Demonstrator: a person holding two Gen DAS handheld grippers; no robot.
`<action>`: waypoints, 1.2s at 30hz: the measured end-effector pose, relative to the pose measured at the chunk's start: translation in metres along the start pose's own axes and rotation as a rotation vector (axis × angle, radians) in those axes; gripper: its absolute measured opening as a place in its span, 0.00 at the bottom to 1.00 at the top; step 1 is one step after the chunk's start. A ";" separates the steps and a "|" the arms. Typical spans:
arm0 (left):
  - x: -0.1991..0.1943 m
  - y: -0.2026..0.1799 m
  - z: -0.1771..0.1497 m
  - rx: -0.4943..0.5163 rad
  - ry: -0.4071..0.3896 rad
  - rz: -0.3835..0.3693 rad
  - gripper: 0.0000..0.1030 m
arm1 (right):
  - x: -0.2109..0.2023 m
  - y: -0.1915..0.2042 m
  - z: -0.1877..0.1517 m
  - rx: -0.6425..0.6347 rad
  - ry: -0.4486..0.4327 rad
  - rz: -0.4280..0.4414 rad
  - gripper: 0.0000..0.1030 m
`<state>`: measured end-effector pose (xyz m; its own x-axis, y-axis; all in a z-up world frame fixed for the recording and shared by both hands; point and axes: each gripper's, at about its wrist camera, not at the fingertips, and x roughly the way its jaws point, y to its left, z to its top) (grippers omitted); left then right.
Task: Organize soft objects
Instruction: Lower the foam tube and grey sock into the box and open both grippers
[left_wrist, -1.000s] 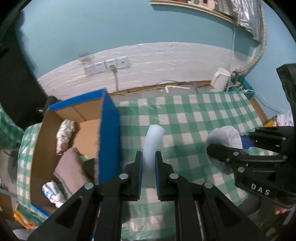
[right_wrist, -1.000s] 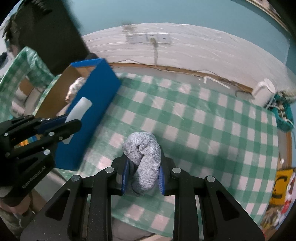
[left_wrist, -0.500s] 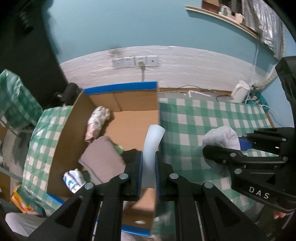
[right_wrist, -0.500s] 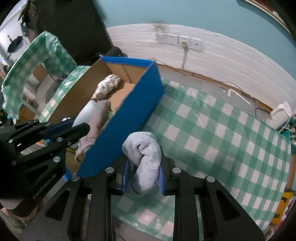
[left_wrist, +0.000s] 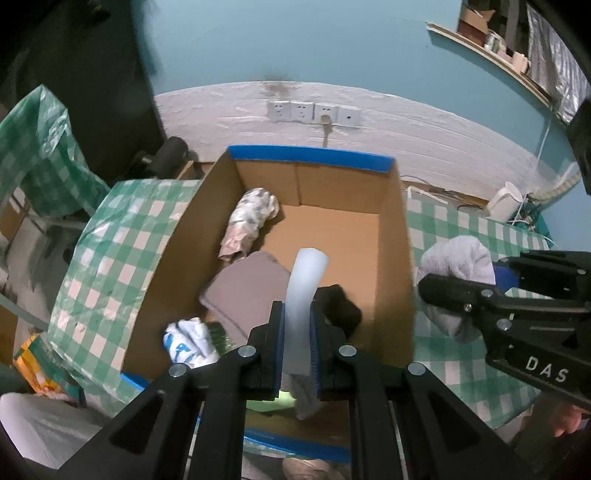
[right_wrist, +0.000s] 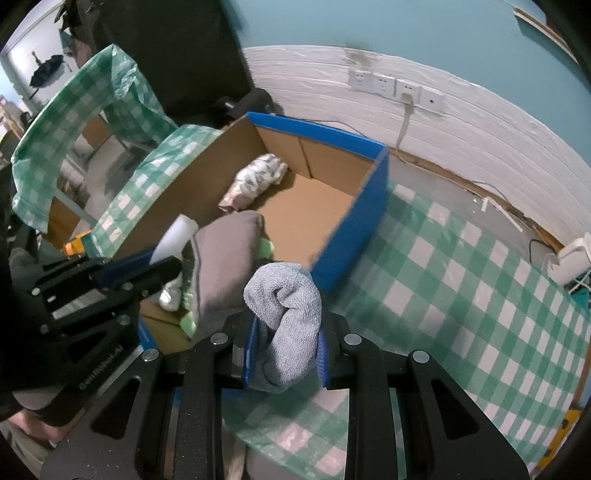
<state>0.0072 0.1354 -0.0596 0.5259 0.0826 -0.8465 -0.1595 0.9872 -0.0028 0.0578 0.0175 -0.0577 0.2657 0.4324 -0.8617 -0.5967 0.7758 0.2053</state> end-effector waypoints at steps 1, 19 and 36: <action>0.001 0.003 -0.001 -0.005 0.003 0.004 0.12 | 0.002 0.003 0.003 -0.004 0.001 0.004 0.23; 0.038 0.050 -0.017 -0.129 0.109 0.029 0.25 | 0.050 0.037 0.024 -0.046 0.009 0.021 0.51; -0.017 0.029 -0.013 -0.031 -0.011 0.122 0.85 | -0.004 0.022 0.015 -0.025 -0.083 -0.088 0.65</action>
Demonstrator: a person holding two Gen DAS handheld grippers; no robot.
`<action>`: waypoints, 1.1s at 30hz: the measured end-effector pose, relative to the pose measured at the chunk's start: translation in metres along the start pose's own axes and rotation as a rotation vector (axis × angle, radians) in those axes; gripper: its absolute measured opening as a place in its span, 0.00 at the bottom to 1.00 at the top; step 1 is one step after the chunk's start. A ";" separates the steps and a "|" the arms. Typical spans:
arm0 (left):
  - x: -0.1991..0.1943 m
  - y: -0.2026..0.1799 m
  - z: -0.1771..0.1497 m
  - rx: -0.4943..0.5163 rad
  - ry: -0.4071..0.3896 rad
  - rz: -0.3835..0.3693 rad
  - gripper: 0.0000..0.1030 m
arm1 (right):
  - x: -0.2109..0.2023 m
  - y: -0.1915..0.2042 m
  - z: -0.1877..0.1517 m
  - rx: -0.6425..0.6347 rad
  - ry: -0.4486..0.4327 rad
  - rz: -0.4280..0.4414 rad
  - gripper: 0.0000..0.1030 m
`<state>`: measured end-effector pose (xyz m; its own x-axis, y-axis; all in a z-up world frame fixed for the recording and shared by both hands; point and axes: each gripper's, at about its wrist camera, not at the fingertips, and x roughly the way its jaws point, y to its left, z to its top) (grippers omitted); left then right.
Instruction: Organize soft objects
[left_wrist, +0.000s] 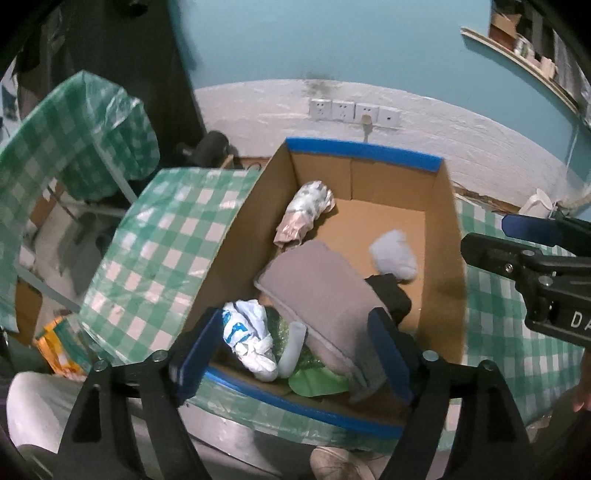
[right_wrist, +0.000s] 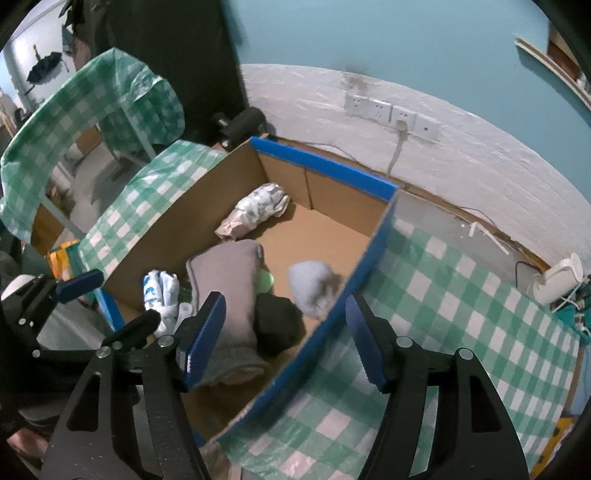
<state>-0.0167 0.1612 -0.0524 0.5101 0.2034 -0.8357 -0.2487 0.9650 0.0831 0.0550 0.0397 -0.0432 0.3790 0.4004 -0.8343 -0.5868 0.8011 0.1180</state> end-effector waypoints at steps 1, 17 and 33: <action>-0.005 -0.001 0.000 0.004 -0.009 -0.008 0.87 | -0.004 -0.002 0.000 0.003 -0.003 -0.002 0.65; -0.055 -0.029 0.008 0.078 -0.120 -0.041 0.99 | -0.077 -0.035 -0.027 0.086 -0.103 -0.054 0.69; -0.067 -0.068 0.014 0.166 -0.105 -0.024 0.99 | -0.108 -0.058 -0.056 0.111 -0.162 -0.095 0.73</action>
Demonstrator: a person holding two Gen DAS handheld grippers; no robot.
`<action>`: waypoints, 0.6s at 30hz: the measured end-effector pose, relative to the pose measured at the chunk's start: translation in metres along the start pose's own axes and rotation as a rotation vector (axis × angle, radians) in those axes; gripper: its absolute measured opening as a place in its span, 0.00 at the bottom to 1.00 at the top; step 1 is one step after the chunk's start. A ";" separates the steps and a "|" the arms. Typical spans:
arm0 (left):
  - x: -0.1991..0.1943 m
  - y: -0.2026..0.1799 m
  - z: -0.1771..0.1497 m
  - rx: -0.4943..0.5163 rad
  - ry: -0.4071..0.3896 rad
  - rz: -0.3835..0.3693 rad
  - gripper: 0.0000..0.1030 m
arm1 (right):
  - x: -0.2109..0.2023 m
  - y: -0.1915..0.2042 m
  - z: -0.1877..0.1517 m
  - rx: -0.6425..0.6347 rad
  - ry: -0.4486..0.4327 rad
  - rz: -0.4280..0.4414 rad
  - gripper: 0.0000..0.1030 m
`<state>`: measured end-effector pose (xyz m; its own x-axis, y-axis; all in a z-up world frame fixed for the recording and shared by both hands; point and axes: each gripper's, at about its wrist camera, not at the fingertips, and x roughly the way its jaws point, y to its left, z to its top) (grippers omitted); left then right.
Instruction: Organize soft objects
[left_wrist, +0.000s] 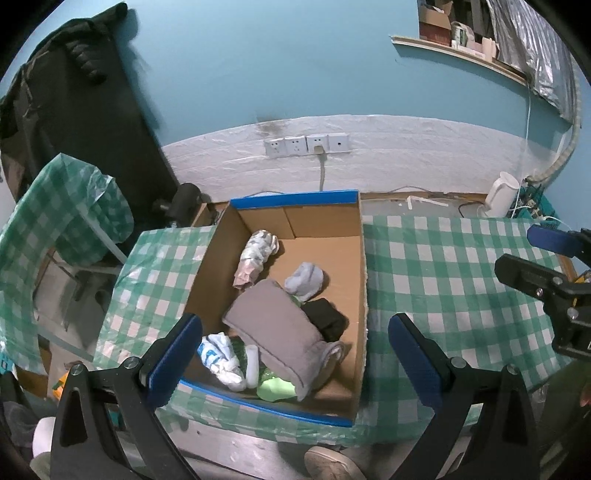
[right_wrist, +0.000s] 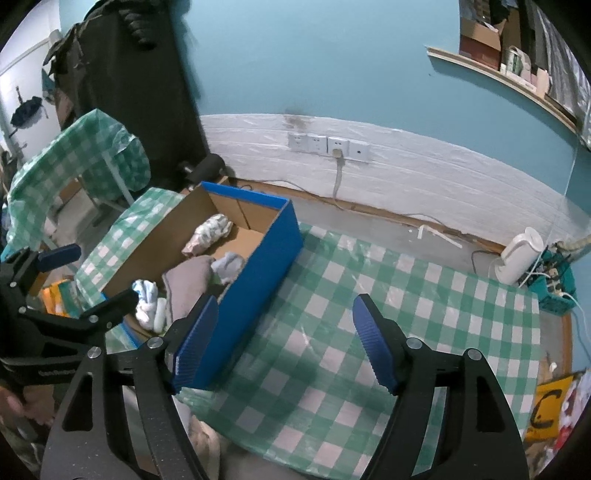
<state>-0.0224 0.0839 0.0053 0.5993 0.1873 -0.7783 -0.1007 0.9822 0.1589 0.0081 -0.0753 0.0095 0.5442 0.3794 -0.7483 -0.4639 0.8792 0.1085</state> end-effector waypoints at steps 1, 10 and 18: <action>0.000 -0.002 0.000 0.002 -0.002 0.001 0.99 | 0.000 -0.002 -0.001 0.003 0.002 -0.002 0.73; -0.002 -0.012 0.002 0.033 -0.011 -0.004 0.99 | 0.000 -0.012 -0.009 0.011 0.011 -0.012 0.73; 0.001 -0.016 0.003 0.038 0.000 -0.007 0.99 | 0.001 -0.015 -0.010 0.014 0.014 -0.015 0.73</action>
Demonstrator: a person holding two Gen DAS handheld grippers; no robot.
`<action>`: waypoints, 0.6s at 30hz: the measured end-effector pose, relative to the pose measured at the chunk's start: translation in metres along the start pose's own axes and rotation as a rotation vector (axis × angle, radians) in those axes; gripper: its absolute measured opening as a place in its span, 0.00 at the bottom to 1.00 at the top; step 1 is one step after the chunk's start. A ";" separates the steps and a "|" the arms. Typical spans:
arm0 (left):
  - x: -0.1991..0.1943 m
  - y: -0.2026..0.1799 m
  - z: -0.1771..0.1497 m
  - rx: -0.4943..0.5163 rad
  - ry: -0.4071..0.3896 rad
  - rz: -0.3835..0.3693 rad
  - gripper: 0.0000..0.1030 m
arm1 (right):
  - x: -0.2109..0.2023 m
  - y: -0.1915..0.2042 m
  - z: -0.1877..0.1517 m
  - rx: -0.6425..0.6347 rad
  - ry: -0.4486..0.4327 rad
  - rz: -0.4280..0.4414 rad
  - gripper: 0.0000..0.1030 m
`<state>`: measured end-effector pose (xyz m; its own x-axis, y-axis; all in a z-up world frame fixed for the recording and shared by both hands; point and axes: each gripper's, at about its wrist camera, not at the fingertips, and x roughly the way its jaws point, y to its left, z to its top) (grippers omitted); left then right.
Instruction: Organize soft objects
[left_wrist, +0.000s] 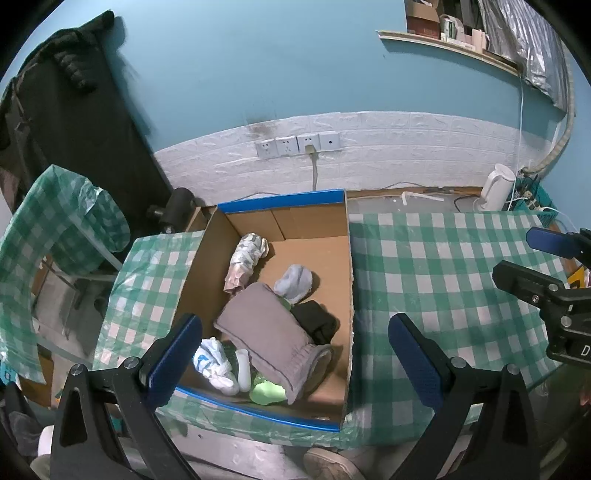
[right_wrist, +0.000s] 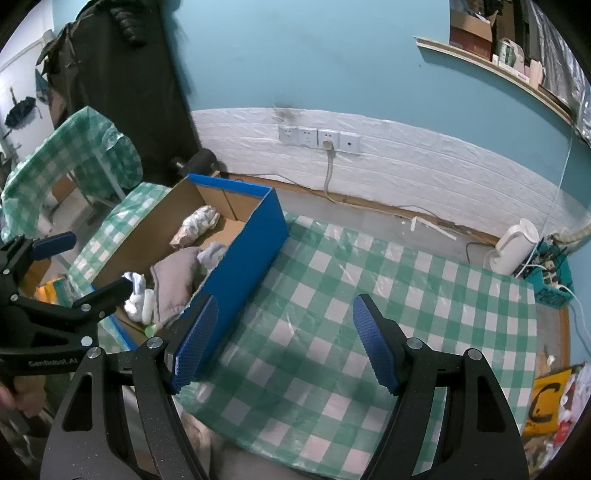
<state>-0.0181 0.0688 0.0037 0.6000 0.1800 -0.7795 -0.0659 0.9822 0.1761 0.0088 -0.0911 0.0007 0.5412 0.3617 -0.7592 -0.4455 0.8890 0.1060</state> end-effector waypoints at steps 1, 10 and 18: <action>0.000 -0.001 0.000 0.002 -0.001 -0.001 0.99 | 0.000 0.000 0.000 0.000 0.000 -0.001 0.73; -0.001 -0.001 -0.001 0.001 -0.001 -0.001 0.99 | 0.001 0.000 -0.001 0.000 0.000 -0.002 0.73; -0.002 -0.001 -0.001 0.000 -0.001 -0.003 0.99 | 0.001 0.000 -0.001 0.000 0.000 -0.002 0.73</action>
<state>-0.0200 0.0676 0.0051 0.6010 0.1769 -0.7794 -0.0641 0.9827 0.1737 0.0085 -0.0909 -0.0002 0.5424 0.3596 -0.7592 -0.4442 0.8899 0.1041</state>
